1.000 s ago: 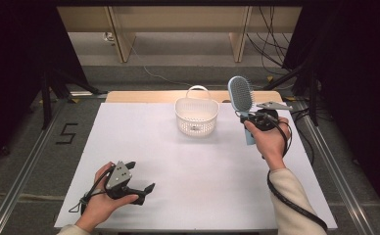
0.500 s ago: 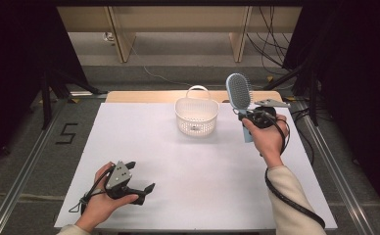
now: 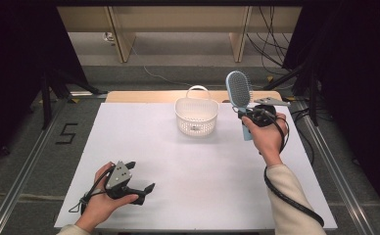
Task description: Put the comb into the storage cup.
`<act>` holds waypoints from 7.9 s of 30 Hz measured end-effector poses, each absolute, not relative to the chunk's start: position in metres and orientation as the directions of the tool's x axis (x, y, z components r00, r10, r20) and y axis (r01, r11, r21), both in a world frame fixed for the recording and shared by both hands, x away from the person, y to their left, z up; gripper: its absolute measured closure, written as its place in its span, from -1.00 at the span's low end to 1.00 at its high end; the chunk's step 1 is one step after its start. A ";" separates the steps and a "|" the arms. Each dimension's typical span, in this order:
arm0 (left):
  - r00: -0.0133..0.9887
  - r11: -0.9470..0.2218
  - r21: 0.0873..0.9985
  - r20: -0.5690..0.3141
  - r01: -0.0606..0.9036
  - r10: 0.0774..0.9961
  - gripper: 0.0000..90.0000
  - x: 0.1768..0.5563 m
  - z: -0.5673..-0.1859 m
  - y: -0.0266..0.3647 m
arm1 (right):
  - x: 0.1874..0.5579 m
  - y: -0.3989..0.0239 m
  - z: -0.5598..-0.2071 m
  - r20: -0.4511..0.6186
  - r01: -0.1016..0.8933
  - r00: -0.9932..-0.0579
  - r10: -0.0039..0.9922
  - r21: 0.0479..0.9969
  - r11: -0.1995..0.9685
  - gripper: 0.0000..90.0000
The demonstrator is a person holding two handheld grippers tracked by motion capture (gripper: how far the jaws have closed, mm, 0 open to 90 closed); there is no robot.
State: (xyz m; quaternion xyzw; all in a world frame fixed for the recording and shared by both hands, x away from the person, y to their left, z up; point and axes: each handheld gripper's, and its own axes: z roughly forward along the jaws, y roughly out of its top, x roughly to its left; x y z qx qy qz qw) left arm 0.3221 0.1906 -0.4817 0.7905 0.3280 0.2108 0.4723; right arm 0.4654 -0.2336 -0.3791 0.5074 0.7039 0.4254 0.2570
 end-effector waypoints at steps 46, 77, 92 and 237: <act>0.697 -0.341 0.885 0.026 0.317 0.716 -0.98 0.322 -0.482 0.191 | 0.476 -0.216 -0.369 0.065 0.466 -0.366 0.928 0.876 0.122 0.57; 0.698 -0.340 0.885 0.023 0.319 0.716 -0.98 0.322 -0.482 0.191 | 0.483 -0.202 -0.359 0.063 0.446 -0.381 0.922 0.887 0.124 0.57; 0.699 -0.340 0.885 0.024 0.318 0.715 -0.98 0.322 -0.482 0.190 | 0.486 -0.200 -0.355 0.069 0.444 -0.383 0.921 0.888 0.118 0.57; 0.704 -0.331 0.889 0.013 0.317 0.710 -0.98 0.323 -0.481 0.191 | 0.516 -0.156 -0.334 0.090 0.403 -0.422 0.902 0.910 0.097 0.57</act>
